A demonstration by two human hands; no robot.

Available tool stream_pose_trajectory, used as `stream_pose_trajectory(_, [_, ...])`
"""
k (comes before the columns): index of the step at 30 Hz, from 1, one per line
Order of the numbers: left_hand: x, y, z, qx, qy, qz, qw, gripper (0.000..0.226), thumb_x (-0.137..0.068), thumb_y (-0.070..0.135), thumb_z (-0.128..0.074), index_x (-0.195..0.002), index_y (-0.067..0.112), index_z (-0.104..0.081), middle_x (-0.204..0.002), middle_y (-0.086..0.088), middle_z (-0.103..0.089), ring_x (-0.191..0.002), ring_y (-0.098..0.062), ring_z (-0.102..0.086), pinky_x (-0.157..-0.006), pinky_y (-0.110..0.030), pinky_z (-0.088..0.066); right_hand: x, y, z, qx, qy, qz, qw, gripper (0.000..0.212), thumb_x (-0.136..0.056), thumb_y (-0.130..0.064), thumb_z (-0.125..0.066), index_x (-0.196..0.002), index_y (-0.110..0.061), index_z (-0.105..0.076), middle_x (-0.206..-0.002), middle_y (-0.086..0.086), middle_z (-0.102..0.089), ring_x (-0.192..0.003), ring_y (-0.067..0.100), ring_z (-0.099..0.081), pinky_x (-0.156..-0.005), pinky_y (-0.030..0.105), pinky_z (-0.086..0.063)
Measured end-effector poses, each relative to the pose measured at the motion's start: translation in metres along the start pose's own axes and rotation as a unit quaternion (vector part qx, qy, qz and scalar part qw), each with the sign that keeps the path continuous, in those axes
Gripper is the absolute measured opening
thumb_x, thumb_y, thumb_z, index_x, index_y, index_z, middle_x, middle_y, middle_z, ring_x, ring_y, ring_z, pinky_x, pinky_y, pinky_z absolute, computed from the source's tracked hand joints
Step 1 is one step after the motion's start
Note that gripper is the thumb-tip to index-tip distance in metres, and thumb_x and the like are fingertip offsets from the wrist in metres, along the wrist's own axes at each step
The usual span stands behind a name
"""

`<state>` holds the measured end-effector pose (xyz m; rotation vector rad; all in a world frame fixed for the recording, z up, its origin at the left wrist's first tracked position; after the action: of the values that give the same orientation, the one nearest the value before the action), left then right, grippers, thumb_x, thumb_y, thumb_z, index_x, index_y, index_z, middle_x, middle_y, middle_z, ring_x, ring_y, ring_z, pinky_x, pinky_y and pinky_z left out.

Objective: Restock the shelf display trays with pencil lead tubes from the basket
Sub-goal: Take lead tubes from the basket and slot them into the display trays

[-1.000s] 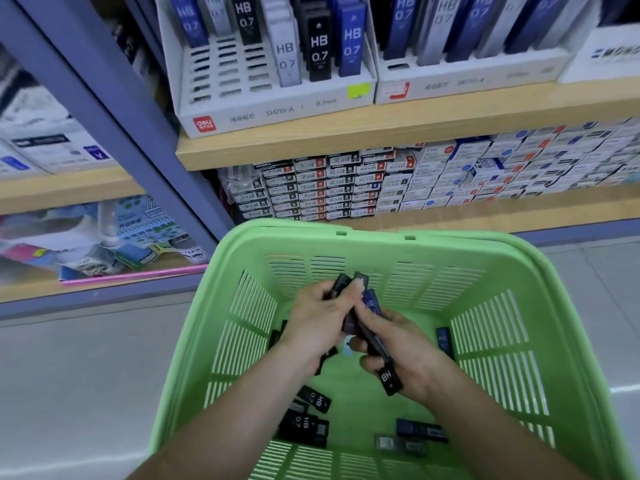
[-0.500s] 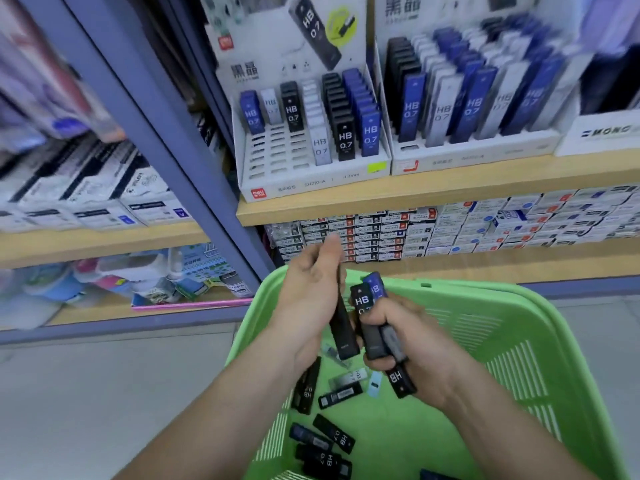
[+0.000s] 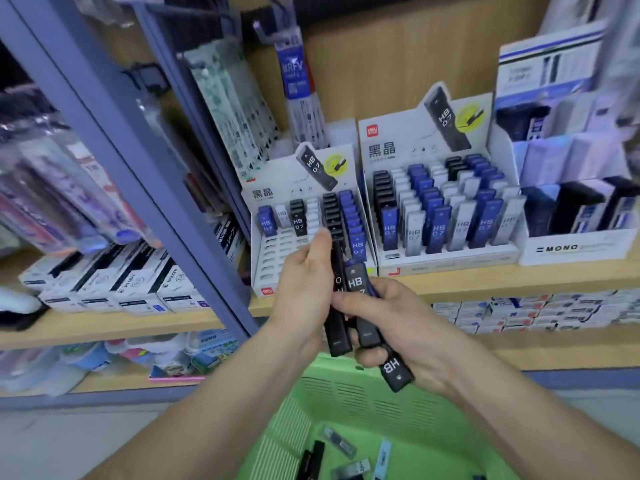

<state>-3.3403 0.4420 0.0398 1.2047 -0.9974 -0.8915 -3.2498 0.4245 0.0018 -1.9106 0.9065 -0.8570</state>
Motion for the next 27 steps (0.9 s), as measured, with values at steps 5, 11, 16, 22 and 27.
stream_pose_trajectory(5, [-0.010,0.019,-0.024,0.026,0.002,-0.013,1.000,0.039,-0.100,0.035,-0.042,-0.091,0.005,-0.066,-0.068,-0.004,-0.068,-0.048,-0.009,-0.061,-0.042,-0.014,-0.044,0.004,-0.035,0.016,0.132,0.022,0.031,0.991,0.017,-0.087,-0.004,-0.064,-0.078,-0.016,-0.058,-0.057,0.002,-0.053,-0.048,0.010,-0.047,-0.035,0.016,-0.028])
stream_pose_trajectory(11, [-0.016,0.014,-0.045,-0.007,-0.153,0.013,0.988,0.033,-0.090,0.041,-0.058,-0.082,0.011,-0.068,-0.077,-0.018,-0.062,-0.055,-0.022,-0.051,-0.049,-0.026,-0.038,0.020,-0.042,0.041,0.135,0.015,0.021,0.990,0.015,-0.085,-0.005,-0.062,-0.079,-0.018,-0.066,-0.081,0.022,-0.069,-0.050,0.011,-0.044,-0.038,0.017,-0.028])
stream_pose_trajectory(16, [-0.020,0.021,-0.026,0.001,-0.163,-0.075,0.984,0.049,-0.088,0.035,-0.056,-0.101,-0.013,-0.057,-0.098,-0.038,-0.062,-0.072,-0.033,-0.058,-0.068,-0.040,-0.051,0.023,-0.036,0.047,0.134,-0.056,-0.025,0.989,0.011,-0.085,-0.003,-0.069,-0.084,-0.012,-0.063,-0.075,0.010,-0.069,-0.042,0.008,-0.047,-0.035,0.014,-0.027])
stream_pose_trajectory(22, [-0.029,0.025,-0.003,0.031,-0.110,-0.073,0.991,0.028,-0.098,0.027,-0.046,-0.101,0.000,-0.051,-0.073,-0.016,-0.070,-0.057,-0.023,-0.069,-0.047,-0.023,-0.054,0.018,-0.029,0.057,0.103,-0.060,-0.049,0.992,0.025,-0.070,-0.013,-0.073,-0.088,-0.004,-0.059,-0.071,0.013,-0.062,-0.039,0.010,-0.042,-0.033,0.014,-0.025])
stream_pose_trajectory(27, [-0.024,0.010,-0.007,0.041,-0.153,-0.018,0.987,0.009,-0.088,0.003,-0.062,-0.085,0.006,-0.054,-0.073,-0.013,-0.069,-0.075,-0.032,-0.072,-0.063,-0.024,-0.059,0.010,-0.029,0.063,0.054,0.054,-0.028,0.997,0.025,-0.079,-0.004,-0.071,-0.103,-0.002,-0.063,-0.069,0.010,-0.063,-0.056,0.016,-0.065,-0.034,0.015,-0.024])
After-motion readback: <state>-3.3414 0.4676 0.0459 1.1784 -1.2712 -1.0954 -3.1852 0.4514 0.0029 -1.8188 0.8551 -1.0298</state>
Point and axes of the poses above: each hand's wrist, its own x-axis away from the middle knuckle, its own z-axis out of the back of the hand, y = z × x, the point moved 7 cm from there along -x, towards the middle knuckle
